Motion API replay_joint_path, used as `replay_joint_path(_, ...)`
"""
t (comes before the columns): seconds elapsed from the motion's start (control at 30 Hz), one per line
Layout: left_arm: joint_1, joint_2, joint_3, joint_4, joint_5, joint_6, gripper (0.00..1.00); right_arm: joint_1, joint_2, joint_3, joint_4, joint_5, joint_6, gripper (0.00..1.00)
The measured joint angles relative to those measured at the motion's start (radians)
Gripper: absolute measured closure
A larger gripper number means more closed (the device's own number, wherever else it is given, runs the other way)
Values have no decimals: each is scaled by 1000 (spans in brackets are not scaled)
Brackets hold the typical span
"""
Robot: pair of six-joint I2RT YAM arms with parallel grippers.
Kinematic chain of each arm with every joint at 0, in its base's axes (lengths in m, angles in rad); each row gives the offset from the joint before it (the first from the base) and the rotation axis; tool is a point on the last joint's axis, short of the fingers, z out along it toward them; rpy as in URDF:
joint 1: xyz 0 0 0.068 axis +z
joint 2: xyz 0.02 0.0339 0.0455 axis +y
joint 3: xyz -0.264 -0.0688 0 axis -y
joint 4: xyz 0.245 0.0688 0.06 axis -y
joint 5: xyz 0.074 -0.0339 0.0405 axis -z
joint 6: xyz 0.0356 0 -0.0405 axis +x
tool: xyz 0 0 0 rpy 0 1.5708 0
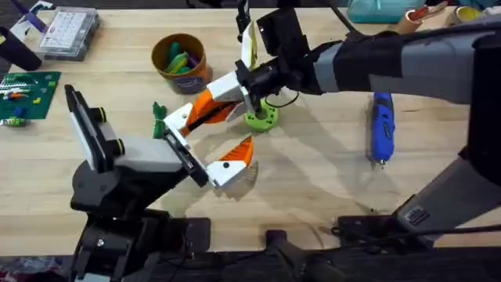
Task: Pick up the gripper from the table and insert it into the empty holder that is missing its gripper. Then pick up a screw, insert it into the mounting hole, and use the screwdriver to tighten it. Finally, clean up the table by picking up the vegetable and placing it into the bucket.
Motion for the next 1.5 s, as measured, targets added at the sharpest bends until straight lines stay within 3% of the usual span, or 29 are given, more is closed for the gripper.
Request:
replay_joint_path(0.17, 0, 0, 0, 0, 8, 7, 14, -4, 0, 0, -8, -19, -17, 825)
replay_joint_path(0.5, -2, 0, 0, 0, 30, 37, 14, 3, 1, -1, -19, -40, -37, 648)
replay_joint_path(0.9, -2, 0, 0, 0, 36, 59, 15, 3, 8, -3, -26, -52, -47, 506)
replay_joint_path(1.0, -5, 0, 1, 0, 43, 63, 14, -10, 11, -6, -26, -68, -46, 405)
replay_joint_path(1.03, -6, 0, 1, -1, 54, 63, 14, -16, 12, -6, -26, -73, -45, 291)
replay_joint_path(1.07, -16, 0, 1, -3, 78, 63, 14, -34, 12, -6, -21, -76, -48, 44)
replay_joint_path(1.1, -21, 0, 1, -4, 89, 63, 14, -45, 12, -6, -20, -78, -47, 14)
replay_joint_path(1.5, -23, 0, 1, -6, 117, 63, 14, -145, 12, -6, -19, -111, -47, 6)
